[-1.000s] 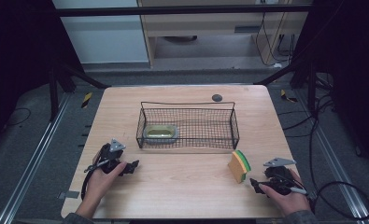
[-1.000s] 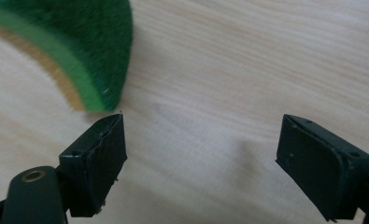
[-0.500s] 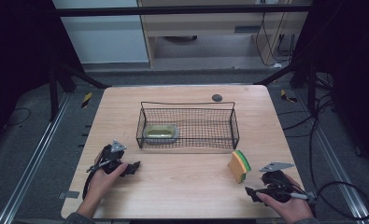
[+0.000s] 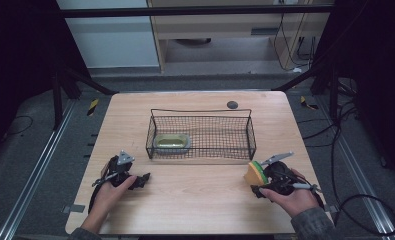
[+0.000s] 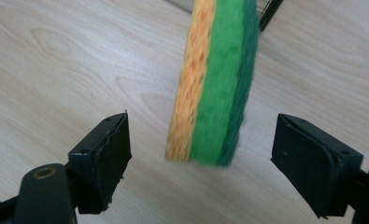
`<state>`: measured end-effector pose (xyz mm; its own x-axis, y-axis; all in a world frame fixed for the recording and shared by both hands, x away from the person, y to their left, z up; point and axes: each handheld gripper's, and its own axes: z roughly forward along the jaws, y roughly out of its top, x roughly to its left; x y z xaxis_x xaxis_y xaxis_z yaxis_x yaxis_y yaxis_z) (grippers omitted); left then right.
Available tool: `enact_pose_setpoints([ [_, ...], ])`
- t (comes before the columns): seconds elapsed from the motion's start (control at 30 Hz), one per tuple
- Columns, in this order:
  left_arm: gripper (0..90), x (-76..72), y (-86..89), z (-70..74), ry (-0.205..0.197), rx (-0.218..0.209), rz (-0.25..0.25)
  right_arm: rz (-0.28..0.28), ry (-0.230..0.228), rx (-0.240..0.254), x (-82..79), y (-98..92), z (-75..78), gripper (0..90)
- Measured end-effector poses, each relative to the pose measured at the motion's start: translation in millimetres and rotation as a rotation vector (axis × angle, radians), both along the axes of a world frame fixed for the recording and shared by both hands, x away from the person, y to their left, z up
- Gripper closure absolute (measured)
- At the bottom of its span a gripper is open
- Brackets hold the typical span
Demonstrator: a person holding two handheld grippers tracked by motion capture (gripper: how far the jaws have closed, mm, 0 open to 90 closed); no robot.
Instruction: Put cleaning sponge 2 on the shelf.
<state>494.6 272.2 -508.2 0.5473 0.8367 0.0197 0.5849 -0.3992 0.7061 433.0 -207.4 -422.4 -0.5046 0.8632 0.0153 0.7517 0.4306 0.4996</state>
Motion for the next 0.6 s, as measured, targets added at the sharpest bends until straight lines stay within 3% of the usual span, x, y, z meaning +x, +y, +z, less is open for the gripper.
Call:
enact_pose_setpoints([
  [0.17,0.0,-0.4,0.4,-0.4,-0.005,-0.001,-0.002,0.002,0.033,-0.025,24.4,8.1,9.8,27.0],
  [0.3,0.0,-0.3,0.3,-0.6,-0.006,-0.005,-0.001,0.012,0.071,-0.044,36.5,14.3,7.1,29.8],
  [0.6,0.0,-0.2,0.4,-0.5,-0.005,-0.004,-0.002,0.018,0.128,-0.076,43.4,19.5,-2.7,37.6],
])
